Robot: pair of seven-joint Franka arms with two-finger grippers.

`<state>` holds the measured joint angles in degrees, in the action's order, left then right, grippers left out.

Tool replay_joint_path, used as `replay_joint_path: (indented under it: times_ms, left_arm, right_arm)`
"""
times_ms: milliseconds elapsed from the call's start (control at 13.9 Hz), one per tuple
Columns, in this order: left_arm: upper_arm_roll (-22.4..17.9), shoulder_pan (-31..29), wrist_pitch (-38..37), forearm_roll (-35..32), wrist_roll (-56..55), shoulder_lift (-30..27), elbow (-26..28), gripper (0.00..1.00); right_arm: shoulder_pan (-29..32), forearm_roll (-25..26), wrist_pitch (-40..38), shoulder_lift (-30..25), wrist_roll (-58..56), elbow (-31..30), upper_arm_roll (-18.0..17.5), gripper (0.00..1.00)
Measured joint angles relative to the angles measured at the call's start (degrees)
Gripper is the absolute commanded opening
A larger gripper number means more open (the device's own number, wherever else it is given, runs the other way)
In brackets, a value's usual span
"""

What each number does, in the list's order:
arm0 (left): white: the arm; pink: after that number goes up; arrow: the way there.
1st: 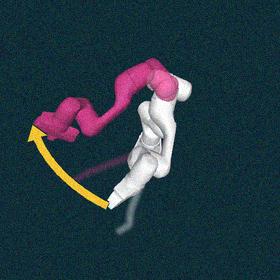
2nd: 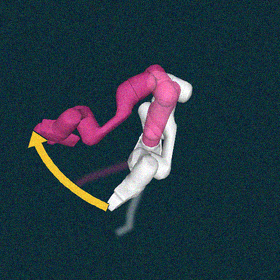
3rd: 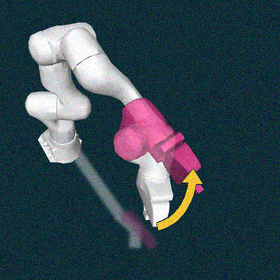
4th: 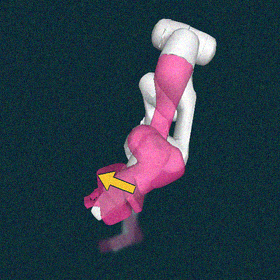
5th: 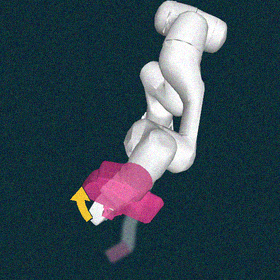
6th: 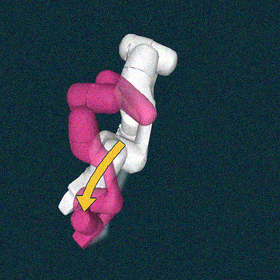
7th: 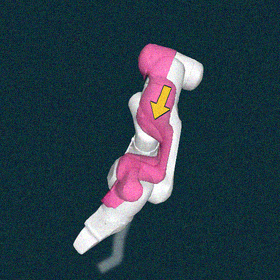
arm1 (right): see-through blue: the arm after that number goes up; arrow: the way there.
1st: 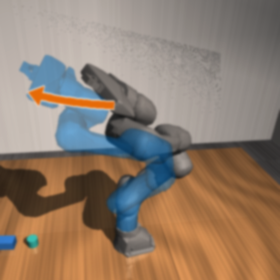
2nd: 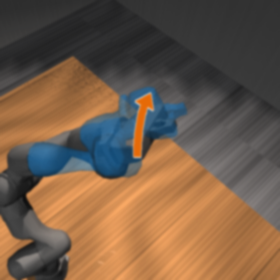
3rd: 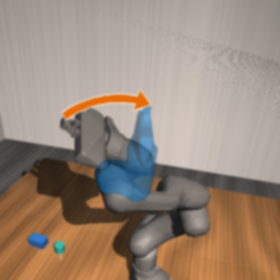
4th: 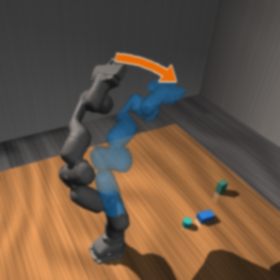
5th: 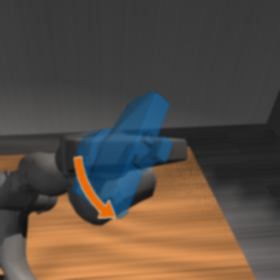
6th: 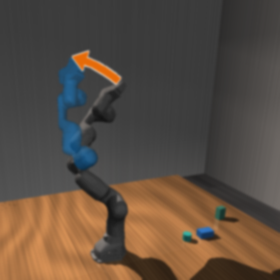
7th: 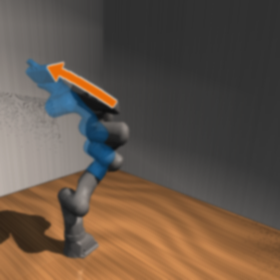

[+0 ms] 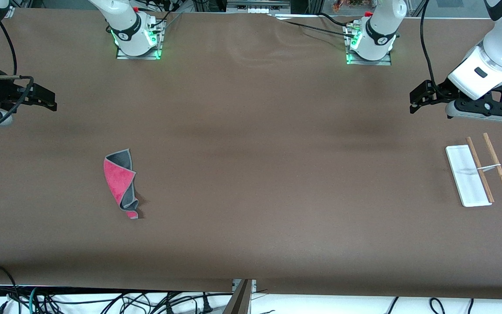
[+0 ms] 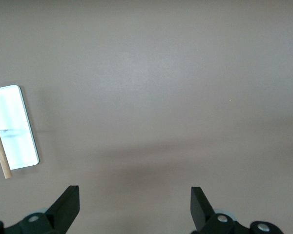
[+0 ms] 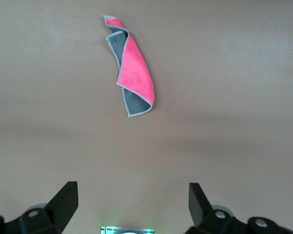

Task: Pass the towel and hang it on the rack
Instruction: 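Reach the right gripper down to the pink towel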

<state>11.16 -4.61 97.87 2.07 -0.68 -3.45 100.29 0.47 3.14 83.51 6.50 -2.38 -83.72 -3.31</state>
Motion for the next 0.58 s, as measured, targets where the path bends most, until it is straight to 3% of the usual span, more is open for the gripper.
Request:
replay_joint_path:
  times_ms: [288,575]
  left_arm:
    - [0.0,0.0,0.0,0.0,0.0,0.0,0.0,1.00]
    - [0.0,0.0,-0.1,0.0,0.0,0.0,0.0,1.00]
  right_arm:
    - [-1.9,0.5,1.3,1.6,-0.1,-0.1,-0.2,1.00]
    - [-5.0,2.6,6.1,7.4,0.4,-0.1,-0.2,1.00]
